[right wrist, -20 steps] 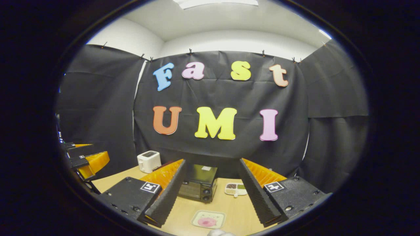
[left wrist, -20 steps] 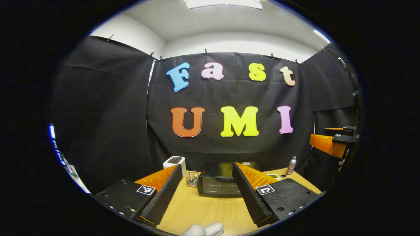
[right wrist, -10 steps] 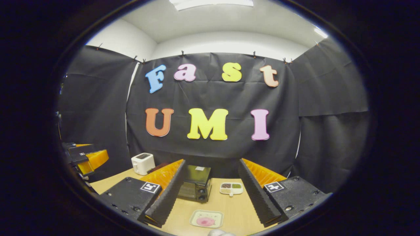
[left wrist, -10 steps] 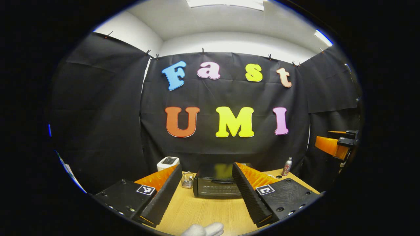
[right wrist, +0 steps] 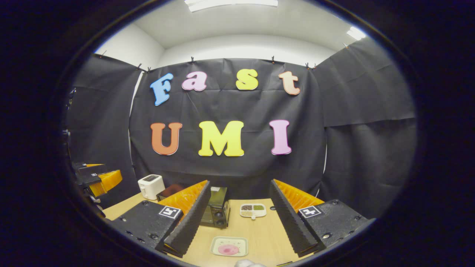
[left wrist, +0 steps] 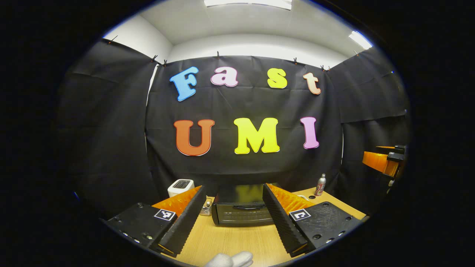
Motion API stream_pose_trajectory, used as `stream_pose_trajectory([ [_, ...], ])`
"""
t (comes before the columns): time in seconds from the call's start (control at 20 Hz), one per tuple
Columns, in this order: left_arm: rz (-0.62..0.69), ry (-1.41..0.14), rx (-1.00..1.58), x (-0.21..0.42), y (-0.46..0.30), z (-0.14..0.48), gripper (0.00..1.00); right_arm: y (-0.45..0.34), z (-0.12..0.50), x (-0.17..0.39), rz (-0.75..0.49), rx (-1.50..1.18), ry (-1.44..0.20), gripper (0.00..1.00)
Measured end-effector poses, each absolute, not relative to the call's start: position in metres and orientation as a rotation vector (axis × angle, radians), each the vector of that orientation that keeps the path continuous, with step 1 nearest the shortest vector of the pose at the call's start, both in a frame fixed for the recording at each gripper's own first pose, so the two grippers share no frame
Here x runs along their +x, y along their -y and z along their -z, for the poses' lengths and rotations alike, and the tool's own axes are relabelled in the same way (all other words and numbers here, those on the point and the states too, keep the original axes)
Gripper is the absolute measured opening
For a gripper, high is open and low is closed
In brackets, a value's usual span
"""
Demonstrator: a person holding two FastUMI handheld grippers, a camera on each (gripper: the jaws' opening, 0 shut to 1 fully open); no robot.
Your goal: Open the electric oven with the left hand, put the food in, and close the electric oven.
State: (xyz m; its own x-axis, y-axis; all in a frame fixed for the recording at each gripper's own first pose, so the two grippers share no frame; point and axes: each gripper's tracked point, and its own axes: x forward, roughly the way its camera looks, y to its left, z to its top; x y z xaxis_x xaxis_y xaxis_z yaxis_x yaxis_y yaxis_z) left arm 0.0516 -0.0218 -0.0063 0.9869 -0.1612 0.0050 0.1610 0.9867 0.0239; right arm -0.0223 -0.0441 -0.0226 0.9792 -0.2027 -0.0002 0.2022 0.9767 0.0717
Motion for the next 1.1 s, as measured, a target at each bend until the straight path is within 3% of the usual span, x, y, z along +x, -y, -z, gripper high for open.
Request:
stream_pose_trajectory([
  [0.15, 0.177, 0.014, 0.019, 0.070, 0.033, 0.015, 0.95, 0.055, 0.028, -0.019, 0.216, 0.079, -0.016, 1.00],
  [0.4, 0.217, 0.001, 0.015, 0.122, 0.064, 0.055, 0.95, 0.074, 0.032, -0.016, 0.233, 0.086, -0.045, 0.96],
  [0.7, 0.241, -0.113, 0.041, 0.197, 0.096, 0.136, 0.95, 0.103, 0.030, -0.014, 0.283, 0.067, -0.076, 0.96],
  [0.75, 0.247, -0.126, 0.040, 0.207, 0.101, 0.148, 0.95, 0.107, 0.032, -0.014, 0.295, 0.067, -0.084, 1.00],
  [0.8, 0.252, -0.145, 0.035, 0.218, 0.106, 0.160, 0.96, 0.111, 0.034, -0.014, 0.306, 0.065, -0.093, 0.96],
  [0.9, 0.254, -0.191, 0.027, 0.236, 0.112, 0.183, 0.96, 0.116, 0.041, -0.014, 0.326, 0.058, -0.109, 1.00],
  [1.1, 0.247, -0.257, 0.024, 0.256, 0.114, 0.214, 0.96, 0.117, 0.052, -0.015, 0.340, 0.047, -0.142, 0.96],
])
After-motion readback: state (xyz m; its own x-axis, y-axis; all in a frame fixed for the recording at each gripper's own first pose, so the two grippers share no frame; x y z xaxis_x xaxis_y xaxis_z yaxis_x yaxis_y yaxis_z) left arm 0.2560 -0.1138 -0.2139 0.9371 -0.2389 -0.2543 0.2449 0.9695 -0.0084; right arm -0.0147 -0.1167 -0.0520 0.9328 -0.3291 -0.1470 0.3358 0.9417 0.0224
